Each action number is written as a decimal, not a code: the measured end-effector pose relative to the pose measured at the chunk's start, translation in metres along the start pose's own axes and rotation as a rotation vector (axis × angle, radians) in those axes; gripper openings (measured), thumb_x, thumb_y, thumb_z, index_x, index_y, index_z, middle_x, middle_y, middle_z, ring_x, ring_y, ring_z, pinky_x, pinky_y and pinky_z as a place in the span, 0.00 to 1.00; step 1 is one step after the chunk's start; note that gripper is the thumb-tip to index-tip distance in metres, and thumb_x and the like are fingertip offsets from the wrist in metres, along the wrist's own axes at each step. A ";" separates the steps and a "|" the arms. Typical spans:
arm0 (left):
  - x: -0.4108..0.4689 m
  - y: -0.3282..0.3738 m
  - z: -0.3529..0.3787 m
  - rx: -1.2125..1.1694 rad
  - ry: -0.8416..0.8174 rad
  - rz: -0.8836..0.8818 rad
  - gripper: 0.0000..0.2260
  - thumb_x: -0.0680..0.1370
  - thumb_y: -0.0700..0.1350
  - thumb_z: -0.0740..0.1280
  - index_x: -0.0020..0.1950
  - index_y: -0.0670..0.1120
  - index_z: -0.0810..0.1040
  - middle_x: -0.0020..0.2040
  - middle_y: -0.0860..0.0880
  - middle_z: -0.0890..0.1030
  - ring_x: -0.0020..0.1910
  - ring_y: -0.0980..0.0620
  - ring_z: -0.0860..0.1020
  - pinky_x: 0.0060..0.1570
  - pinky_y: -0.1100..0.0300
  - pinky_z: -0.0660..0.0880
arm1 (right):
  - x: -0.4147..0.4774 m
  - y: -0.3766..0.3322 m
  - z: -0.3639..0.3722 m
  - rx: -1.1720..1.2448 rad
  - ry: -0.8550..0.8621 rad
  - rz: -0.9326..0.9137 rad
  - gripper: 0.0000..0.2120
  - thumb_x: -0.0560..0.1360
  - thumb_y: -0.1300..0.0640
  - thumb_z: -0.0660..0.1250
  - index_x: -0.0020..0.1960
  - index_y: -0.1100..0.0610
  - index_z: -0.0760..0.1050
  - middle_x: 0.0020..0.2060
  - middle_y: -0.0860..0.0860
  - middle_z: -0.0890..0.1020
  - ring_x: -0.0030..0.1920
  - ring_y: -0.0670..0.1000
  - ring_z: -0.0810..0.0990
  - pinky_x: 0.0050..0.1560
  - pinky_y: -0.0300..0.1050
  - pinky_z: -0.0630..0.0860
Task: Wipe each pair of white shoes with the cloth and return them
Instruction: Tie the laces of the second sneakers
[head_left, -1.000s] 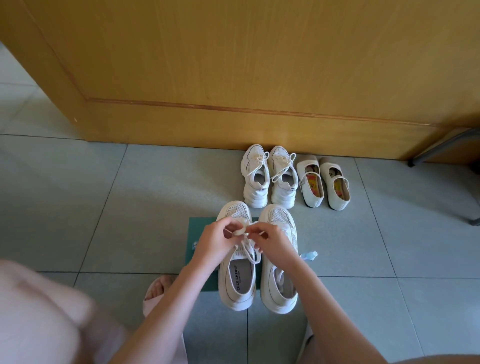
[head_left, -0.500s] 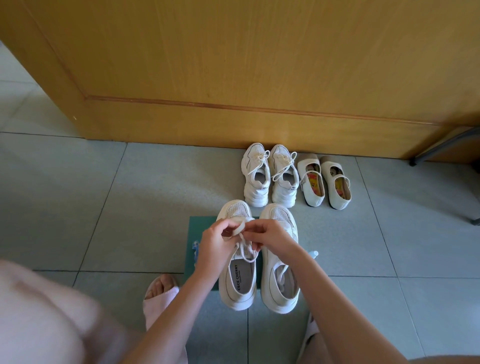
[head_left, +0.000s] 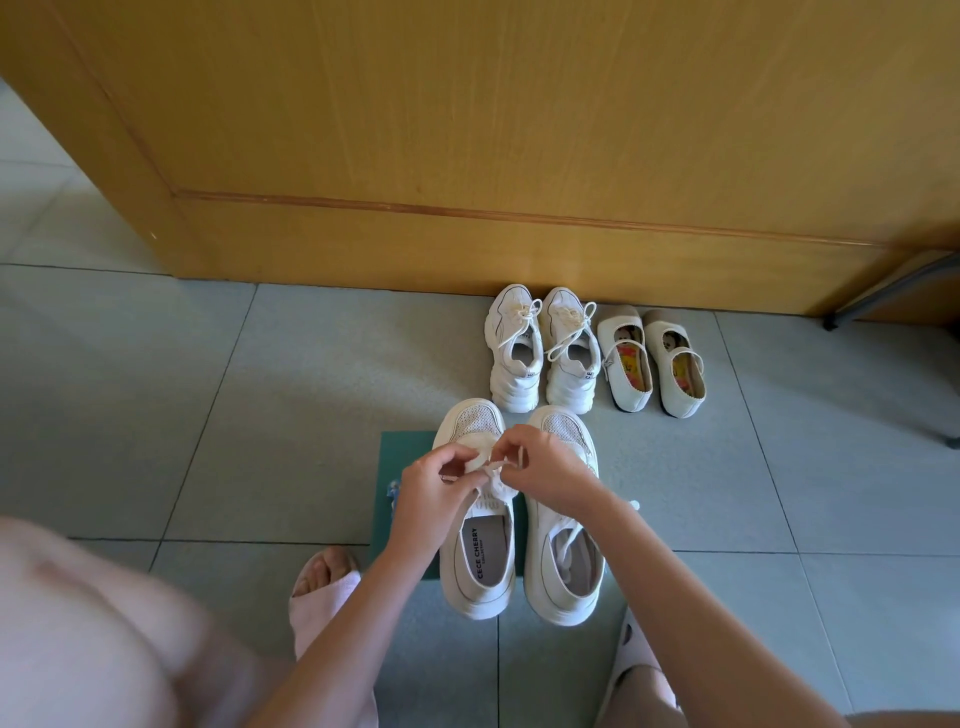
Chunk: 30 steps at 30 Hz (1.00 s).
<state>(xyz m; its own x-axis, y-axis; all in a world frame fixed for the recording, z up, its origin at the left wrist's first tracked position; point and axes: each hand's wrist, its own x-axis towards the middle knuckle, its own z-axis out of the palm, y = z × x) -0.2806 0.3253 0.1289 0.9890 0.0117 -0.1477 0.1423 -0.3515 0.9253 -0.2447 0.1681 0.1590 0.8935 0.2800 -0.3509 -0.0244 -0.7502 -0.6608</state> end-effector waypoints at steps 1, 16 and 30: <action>0.000 -0.001 0.000 -0.010 -0.003 -0.002 0.05 0.70 0.43 0.74 0.44 0.49 0.80 0.39 0.56 0.82 0.40 0.62 0.79 0.41 0.68 0.75 | 0.001 0.003 0.000 -0.062 0.065 0.005 0.05 0.72 0.61 0.65 0.44 0.52 0.76 0.38 0.44 0.74 0.37 0.45 0.73 0.36 0.38 0.69; -0.001 0.007 -0.005 -0.360 -0.119 -0.247 0.04 0.75 0.41 0.69 0.47 0.48 0.82 0.42 0.50 0.85 0.43 0.57 0.82 0.43 0.68 0.76 | -0.014 0.023 -0.006 0.000 0.183 -0.049 0.10 0.71 0.64 0.68 0.48 0.51 0.82 0.47 0.39 0.78 0.57 0.49 0.67 0.64 0.48 0.63; -0.005 0.003 -0.006 -0.367 0.103 -0.419 0.09 0.78 0.39 0.63 0.41 0.43 0.80 0.35 0.46 0.83 0.33 0.52 0.81 0.32 0.58 0.79 | -0.016 0.035 -0.003 -0.162 0.182 0.093 0.02 0.73 0.53 0.69 0.43 0.48 0.80 0.43 0.45 0.82 0.52 0.46 0.72 0.57 0.38 0.58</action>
<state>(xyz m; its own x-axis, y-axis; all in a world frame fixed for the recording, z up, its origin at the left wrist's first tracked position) -0.2851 0.3295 0.1340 0.8413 0.1779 -0.5105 0.5101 0.0514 0.8586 -0.2589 0.1351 0.1434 0.9573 0.1041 -0.2697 -0.0507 -0.8580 -0.5111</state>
